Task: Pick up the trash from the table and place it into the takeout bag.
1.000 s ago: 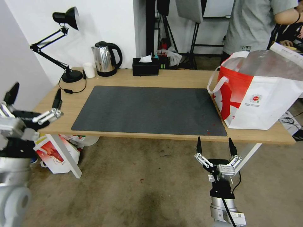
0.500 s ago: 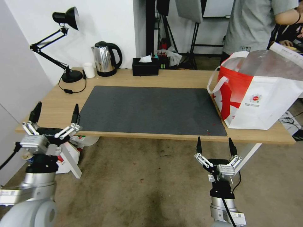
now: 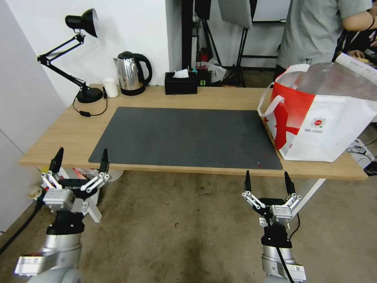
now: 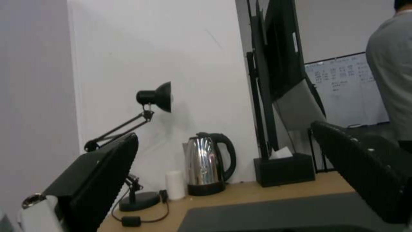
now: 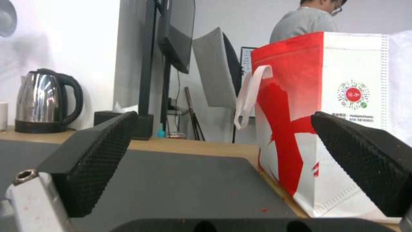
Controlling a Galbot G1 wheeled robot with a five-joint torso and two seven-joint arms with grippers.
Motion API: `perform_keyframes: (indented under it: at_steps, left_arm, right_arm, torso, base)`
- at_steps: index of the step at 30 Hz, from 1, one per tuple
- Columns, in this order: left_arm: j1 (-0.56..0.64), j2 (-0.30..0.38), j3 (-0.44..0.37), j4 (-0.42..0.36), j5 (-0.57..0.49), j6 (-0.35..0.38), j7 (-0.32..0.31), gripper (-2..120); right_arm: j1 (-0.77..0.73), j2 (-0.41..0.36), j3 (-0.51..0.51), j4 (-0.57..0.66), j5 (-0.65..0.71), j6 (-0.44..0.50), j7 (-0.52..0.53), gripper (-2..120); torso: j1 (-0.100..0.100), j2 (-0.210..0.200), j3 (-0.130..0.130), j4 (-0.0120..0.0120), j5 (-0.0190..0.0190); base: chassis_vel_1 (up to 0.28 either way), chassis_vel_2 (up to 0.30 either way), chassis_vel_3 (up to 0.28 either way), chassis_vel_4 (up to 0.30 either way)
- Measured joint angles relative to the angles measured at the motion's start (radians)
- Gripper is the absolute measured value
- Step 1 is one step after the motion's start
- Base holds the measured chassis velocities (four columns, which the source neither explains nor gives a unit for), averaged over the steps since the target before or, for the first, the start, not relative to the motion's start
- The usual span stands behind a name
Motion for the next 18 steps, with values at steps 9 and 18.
perform_keyframes:
  at_steps: [9, 18]
  left_arm:
    - [0.045, -0.008, 0.038, 0.064, 0.027, -0.071, 0.001, 100]
    - [0.043, 0.002, 0.052, 0.125, 0.047, -0.112, 0.002, 100]
  right_arm:
    - [0.000, 0.000, 0.000, 0.000, 0.000, 0.000, 0.000, 100]
    - [0.000, 0.000, 0.000, 0.000, 0.000, 0.000, 0.000, 100]
  torso:
    - [0.000, 0.000, 0.000, 0.0001, -0.0001]
    - [0.000, 0.000, 0.000, 0.0000, -0.0002]
  base:
    - [0.000, 0.000, 0.000, 0.000]
    - [0.000, 0.000, 0.000, 0.000]
